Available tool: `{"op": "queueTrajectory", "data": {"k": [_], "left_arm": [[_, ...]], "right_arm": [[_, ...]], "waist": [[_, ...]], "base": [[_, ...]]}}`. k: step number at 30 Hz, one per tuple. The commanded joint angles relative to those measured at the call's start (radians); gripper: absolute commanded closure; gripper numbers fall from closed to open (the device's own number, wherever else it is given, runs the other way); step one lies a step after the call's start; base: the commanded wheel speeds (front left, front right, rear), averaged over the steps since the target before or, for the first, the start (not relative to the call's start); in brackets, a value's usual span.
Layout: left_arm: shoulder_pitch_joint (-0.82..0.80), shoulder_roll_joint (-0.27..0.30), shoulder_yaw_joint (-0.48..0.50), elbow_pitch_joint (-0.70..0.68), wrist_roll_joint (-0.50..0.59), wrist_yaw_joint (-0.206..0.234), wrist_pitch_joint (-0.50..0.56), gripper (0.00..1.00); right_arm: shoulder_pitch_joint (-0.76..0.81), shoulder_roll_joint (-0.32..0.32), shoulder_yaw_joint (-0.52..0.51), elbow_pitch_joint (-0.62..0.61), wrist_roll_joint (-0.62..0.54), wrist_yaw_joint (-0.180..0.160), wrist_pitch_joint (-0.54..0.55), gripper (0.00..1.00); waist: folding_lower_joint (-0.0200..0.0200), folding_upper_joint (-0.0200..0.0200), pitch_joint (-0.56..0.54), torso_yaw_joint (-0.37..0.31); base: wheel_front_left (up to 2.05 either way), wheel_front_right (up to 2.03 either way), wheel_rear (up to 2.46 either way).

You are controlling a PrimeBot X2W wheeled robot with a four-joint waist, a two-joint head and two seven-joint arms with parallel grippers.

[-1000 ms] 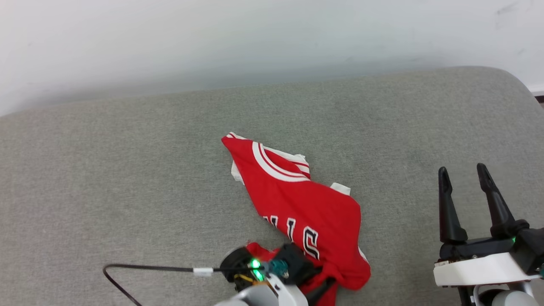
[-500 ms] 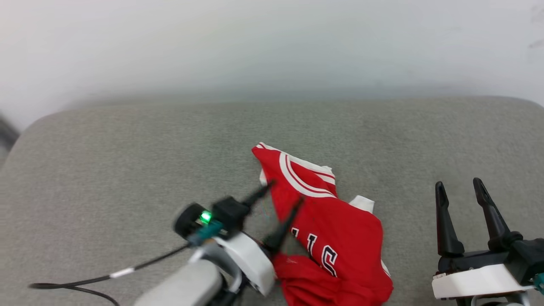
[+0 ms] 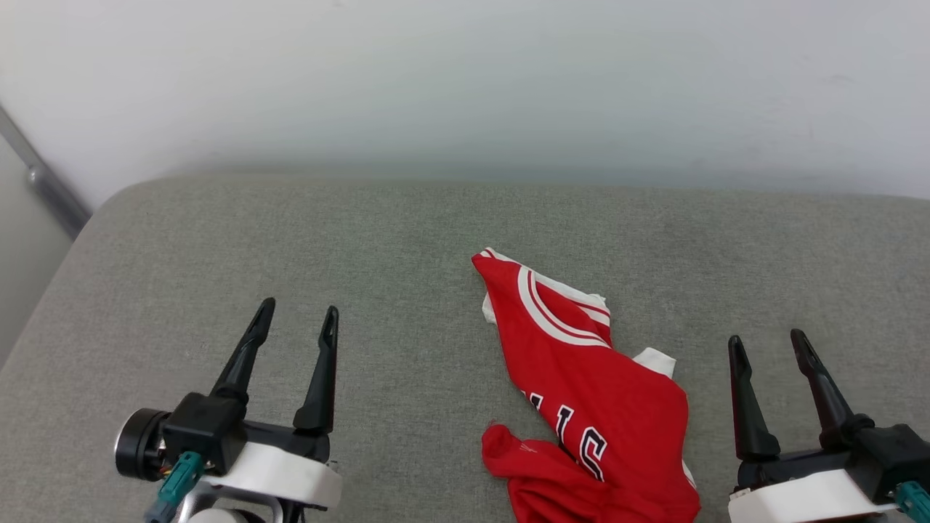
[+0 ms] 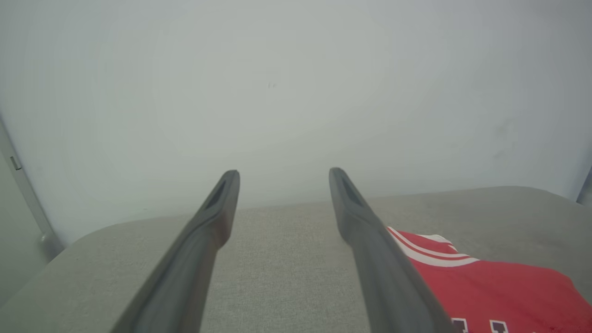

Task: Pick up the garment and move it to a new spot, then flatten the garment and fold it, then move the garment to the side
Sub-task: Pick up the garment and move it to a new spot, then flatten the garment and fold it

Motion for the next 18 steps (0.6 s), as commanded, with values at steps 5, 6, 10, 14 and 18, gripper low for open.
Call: {"op": "queueTrajectory", "data": {"k": [5,6,10,14,18], "left_arm": [[0.095,-0.066,0.133,-0.038,0.075,-0.069,-0.002,0.0],[0.099,-0.075,0.146,-0.038,0.088,-0.081,-0.002,0.0],[0.097,-0.107,0.177,-0.033,0.12,-0.119,-0.002,0.0],[0.08,-0.148,0.213,-0.029,0.154,-0.161,-0.003,0.0],[0.059,-0.188,0.231,-0.018,0.182,-0.203,-0.003,0.0]], "right_arm": [[-0.021,-0.009,-0.019,0.015,-0.006,-0.001,0.051,0.0],[-0.034,-0.022,-0.022,0.017,0.0,-0.001,0.083,0.0],[-0.066,-0.07,-0.005,0.017,0.04,-0.001,0.224,0.0],[-0.128,-0.153,0.025,0.013,0.116,-0.001,0.483,0.0],[-0.197,-0.24,0.08,0.024,0.192,-0.001,0.753,0.0]], "waist": [[0.0001,-0.0001,0.033,0.028],[0.0001,-0.0001,0.04,0.032],[0.0001,-0.0001,0.064,0.045],[0.0001,-0.0001,0.103,0.062],[0.0001,-0.0001,0.151,0.089]], "base": [[0.0,0.0,0.0],[0.0,0.0,0.0],[0.0,0.0,0.0],[0.0,0.0,0.0],[0.0,0.0,0.0]]}}
